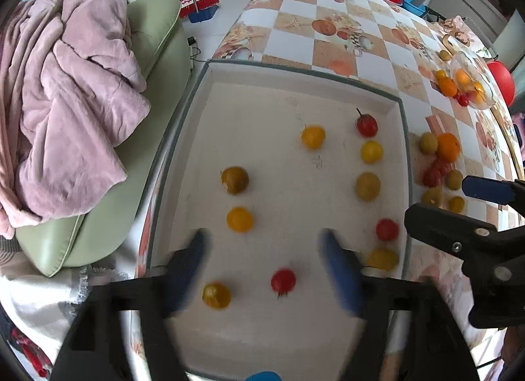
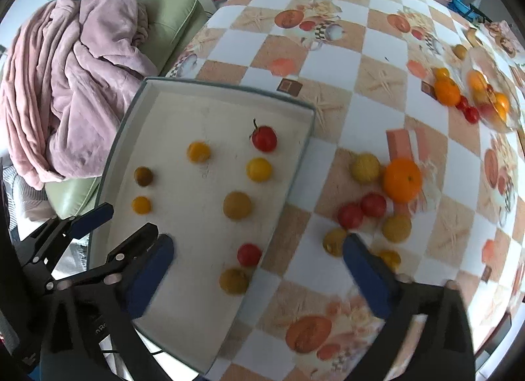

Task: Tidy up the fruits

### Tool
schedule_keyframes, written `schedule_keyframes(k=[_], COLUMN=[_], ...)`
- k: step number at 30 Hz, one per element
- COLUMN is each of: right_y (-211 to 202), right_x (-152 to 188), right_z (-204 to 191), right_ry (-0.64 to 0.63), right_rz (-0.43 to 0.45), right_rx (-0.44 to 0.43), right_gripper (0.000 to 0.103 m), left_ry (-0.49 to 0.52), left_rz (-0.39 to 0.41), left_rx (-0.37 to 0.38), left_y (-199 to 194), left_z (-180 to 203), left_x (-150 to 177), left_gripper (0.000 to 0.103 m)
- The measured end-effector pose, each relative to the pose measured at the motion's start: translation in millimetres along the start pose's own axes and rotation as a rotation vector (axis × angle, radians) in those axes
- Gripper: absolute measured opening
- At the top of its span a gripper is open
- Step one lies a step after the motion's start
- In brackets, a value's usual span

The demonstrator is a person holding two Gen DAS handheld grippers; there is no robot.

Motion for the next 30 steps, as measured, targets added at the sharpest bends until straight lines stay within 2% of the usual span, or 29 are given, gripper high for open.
schedule_keyframes(k=[2,7,16,30], right_y=[-5,-15,-33,-55], right_x=[5,18,44,62], right_z=[-2,-9,-24,-47], right_ry=[-0.004,-0.005,-0.035,-0.066], right_rz=[-0.004,-0.021,-0.058,-0.044], right_rx=[0.010,0.026,0.056,0.098], right_gripper=[0.103,0.103,0.103,0.103], left_ry=[-0.002,-0.007,0.041,0.103], left_rz=[0.019,-0.013,-0.042,-0.051], left_rx=[0.004,0.005,-0.027,-0.034], left_y=[-8,-18,-42,-65], left_z=[-1,-1,-1,-3], left_x=[4,17,47,72], left_gripper=[0.101,0.101,0.101,0.101])
Point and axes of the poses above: each gripper's, at about its wrist camera, not at the fingertips, and y roughly the way its jaws point, z to its right, x to its underside, the point moved 8 cm from there along y, roughly the way its jaws point, and after that the axes turned 10 degrees about -z, right-handed, at the moved point
